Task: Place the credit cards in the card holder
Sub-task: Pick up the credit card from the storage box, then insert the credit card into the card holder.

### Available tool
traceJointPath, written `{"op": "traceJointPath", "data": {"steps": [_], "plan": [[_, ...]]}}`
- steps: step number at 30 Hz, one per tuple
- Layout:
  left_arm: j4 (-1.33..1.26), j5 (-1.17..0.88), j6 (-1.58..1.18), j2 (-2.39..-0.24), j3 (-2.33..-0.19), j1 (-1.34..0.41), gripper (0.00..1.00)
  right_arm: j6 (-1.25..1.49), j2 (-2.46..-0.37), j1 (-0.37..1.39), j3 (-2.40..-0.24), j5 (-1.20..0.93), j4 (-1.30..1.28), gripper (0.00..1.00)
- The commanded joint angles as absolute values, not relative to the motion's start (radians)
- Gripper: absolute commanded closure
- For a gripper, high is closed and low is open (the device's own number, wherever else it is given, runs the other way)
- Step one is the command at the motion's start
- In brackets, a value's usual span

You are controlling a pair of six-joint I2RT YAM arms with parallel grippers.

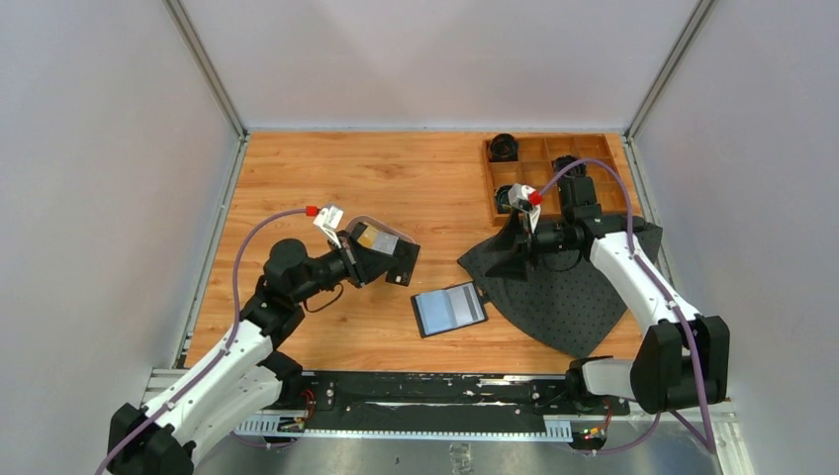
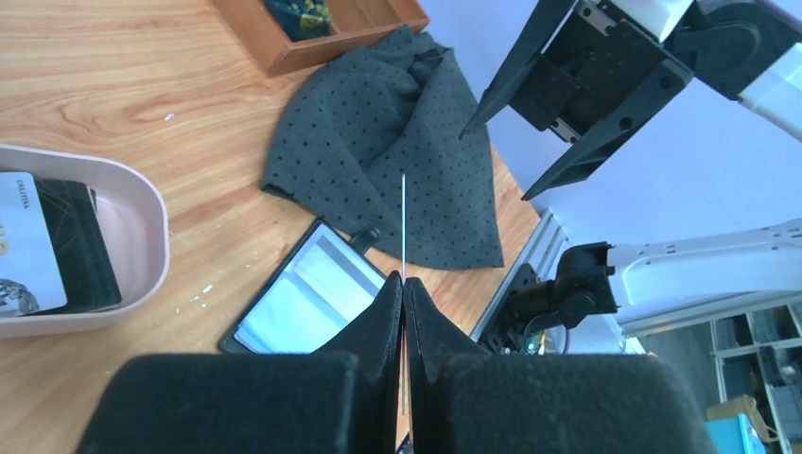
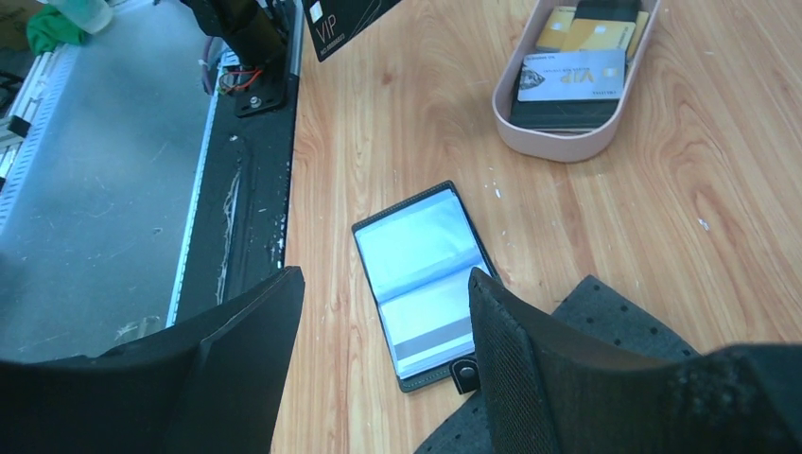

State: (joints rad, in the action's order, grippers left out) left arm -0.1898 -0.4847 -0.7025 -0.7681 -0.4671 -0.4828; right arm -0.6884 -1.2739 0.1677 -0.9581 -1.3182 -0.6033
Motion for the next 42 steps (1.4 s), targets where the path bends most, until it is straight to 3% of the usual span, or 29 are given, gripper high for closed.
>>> {"op": "traceJointPath", "data": {"steps": [1,21,31,35,39,42], "plan": [[-0.278,-0.402,-0.766,-0.664,-0.404,-0.518,1.00,-0.689,-1.248,0.173,-0.936,-1.399,-0.592,0.32],[-0.589,-0.174,-0.785,-0.609,-0.161,-0.801,1.00,-0.679,-1.298,0.295,-0.893,-1.400,-0.537,0.31],[-0.789,-0.106,-0.767,-0.774,-0.150,-0.910,1.00,-0.269,-1.286,0.353,-0.793,-1.411,-0.128,0.32],[-0.879,-0.103,-0.767,-0.870,-0.154,-0.931,1.00,-0.182,-1.315,0.399,-0.796,-1.398,-0.092,0.33],[-0.915,-0.107,-0.756,-0.938,-0.173,-0.946,1.00,-0.121,-1.365,0.446,-0.824,-1.377,-0.092,0.36],[-0.924,-0.102,-0.752,-0.961,-0.173,-0.951,1.00,-0.096,-1.385,0.473,-0.841,-1.375,-0.091,0.46]]}}
